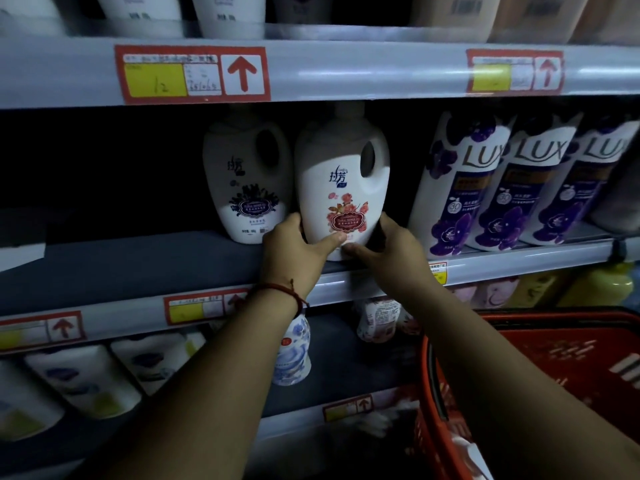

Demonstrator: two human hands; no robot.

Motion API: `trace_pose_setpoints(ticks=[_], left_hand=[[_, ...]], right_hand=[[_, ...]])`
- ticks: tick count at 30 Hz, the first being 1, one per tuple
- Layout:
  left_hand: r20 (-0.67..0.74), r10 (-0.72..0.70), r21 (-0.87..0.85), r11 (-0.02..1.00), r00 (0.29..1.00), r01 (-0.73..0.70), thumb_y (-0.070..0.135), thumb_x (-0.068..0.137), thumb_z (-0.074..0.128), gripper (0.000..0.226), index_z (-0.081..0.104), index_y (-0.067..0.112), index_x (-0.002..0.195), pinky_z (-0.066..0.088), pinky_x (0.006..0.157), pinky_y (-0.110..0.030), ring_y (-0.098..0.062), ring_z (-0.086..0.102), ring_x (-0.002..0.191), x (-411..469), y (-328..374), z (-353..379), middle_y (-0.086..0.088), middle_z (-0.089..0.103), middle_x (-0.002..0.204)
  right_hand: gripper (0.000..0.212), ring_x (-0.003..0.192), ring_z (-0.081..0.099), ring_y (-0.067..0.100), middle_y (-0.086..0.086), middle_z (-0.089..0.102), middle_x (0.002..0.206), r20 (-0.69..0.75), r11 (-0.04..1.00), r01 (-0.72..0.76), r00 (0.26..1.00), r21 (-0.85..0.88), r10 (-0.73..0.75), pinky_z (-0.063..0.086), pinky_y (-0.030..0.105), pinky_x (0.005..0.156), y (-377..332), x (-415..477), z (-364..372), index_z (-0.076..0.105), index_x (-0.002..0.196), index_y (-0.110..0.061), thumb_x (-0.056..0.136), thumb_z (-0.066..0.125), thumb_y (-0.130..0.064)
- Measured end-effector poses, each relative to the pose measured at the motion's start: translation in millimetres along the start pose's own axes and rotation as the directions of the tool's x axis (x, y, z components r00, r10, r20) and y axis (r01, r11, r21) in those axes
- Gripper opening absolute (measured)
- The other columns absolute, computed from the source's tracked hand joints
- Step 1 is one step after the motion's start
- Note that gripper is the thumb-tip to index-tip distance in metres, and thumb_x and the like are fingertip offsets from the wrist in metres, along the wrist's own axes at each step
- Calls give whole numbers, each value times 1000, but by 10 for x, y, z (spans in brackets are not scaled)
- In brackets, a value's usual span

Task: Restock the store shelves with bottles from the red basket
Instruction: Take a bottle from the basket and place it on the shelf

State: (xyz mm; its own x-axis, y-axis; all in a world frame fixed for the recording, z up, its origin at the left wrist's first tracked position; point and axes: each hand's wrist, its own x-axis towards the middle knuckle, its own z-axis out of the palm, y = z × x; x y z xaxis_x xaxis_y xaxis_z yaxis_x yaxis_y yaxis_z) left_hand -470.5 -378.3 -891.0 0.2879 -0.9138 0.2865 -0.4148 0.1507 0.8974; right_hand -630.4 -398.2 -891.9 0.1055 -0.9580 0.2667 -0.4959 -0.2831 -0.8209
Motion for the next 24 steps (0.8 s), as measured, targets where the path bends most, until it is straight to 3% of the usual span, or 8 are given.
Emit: trace_pose_setpoints(ticks=[4, 6, 8, 11, 15, 18, 24], left_hand=[[66, 2, 144, 990, 998, -12, 53, 64, 73, 58, 67, 13, 105, 58, 86, -38, -18, 70, 95, -81, 44, -77, -3, 74, 104], [69, 33, 190, 981, 997, -45, 35, 77, 76, 40, 66, 11, 107, 56, 90, -37, -19, 68, 97, -186, 69, -139, -4, 73, 106], [45, 86, 248, 964, 995, -94, 23, 83, 74, 34, 64, 11, 114, 51, 95, -33, -22, 62, 106, -322, 85, -221, -6, 67, 115], [105, 180, 360, 910, 978, -206, 24, 85, 71, 37, 60, 16, 120, 43, 97, -26, -19, 53, 115, -534, 153, -311, -2, 58, 124], [245, 215, 396, 868, 945, -300, 31, 86, 70, 45, 55, 23, 127, 45, 98, -30, -17, 53, 116, -807, 248, -313, 3, 57, 127], [317, 220, 395, 854, 923, -339, 33, 84, 71, 46, 55, 26, 127, 47, 95, -32, -18, 55, 114, -1008, 328, -220, 5, 59, 125], [531, 229, 342, 823, 816, -454, 38, 81, 72, 55, 52, 28, 132, 43, 103, -33, -17, 52, 123, -1302, 466, 211, 4, 57, 132]], right_hand=[[41, 107, 66, 15, -4, 71, 114, 66, 999, -1, 998, -48, 4, 53, 40, 97, -59, -80, -114, 59, 118, -19, 81, 76, -27], [35, 107, 65, 13, -7, 70, 113, 75, 997, 29, 997, -73, -24, 53, 36, 96, -98, -179, -195, 61, 115, -17, 83, 74, -20], [44, 110, 61, 12, -8, 66, 118, 77, 990, 65, 995, -126, -56, 50, 29, 96, -141, -321, -292, 60, 127, -17, 85, 73, -15], [60, 119, 58, 17, -2, 61, 134, 78, 967, 130, 990, -217, -116, 47, 27, 97, -200, -550, -442, 51, 141, -24, 85, 73, -19], [63, 94, 59, 7, 0, 56, 139, 87, 958, 99, 993, -268, -78, 45, 13, 81, -176, -809, -646, 48, 143, -22, 85, 74, -23], [69, 115, 59, 17, 1, 58, 138, 96, 941, 83, 994, -327, -55, 47, 27, 95, -110, -1002, -821, 49, 142, -22, 80, 79, -28], [65, 118, 60, 23, 6, 64, 130, 145, 924, 44, 989, -380, 12, 48, 33, 97, 163, -1395, -1174, 58, 134, -16, 74, 83, -17]])
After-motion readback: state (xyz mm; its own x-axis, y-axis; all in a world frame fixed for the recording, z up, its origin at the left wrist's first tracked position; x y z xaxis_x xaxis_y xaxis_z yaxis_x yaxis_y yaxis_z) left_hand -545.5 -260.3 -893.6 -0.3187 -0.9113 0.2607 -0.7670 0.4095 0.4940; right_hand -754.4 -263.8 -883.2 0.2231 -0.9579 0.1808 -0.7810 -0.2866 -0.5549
